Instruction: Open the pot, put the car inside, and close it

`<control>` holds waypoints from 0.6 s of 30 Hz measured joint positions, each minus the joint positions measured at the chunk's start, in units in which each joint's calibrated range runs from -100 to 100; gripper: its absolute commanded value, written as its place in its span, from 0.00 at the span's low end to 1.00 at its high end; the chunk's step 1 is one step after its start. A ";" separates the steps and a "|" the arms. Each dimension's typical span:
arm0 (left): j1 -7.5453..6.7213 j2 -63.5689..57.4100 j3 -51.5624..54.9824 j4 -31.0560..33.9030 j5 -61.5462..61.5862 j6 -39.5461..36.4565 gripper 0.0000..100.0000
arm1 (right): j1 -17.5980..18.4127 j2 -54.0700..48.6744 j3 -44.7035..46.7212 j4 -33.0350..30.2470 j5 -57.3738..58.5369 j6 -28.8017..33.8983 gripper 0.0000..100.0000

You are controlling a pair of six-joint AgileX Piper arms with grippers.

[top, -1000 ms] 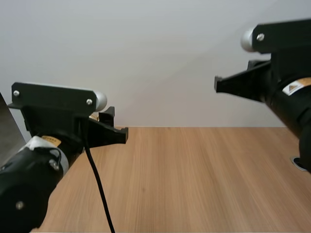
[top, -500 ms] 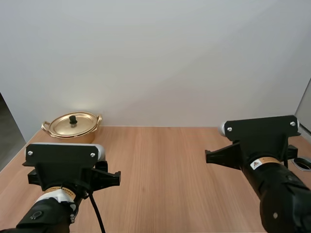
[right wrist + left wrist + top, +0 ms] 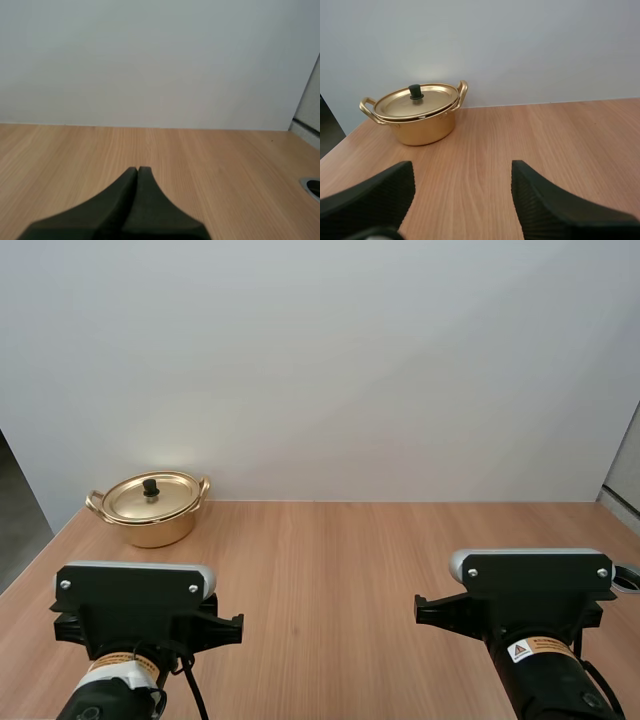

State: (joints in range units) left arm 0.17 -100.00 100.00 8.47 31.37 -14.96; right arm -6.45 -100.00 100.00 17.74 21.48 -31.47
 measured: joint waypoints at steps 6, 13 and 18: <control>0.23 0.00 0.00 0.00 -0.32 0.10 0.92 | 0.23 0.00 0.00 0.00 8.91 0.00 0.00; 0.23 0.00 0.00 0.00 -0.32 0.10 0.92 | 0.23 0.00 0.00 0.00 11.39 0.13 0.00; 0.23 0.00 0.00 0.00 -0.32 0.10 0.92 | 0.23 0.00 0.00 0.15 11.39 0.92 0.00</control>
State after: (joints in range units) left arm 0.39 -100.00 100.00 8.47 31.05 -14.86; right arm -6.22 -100.00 100.00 17.90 32.86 -30.55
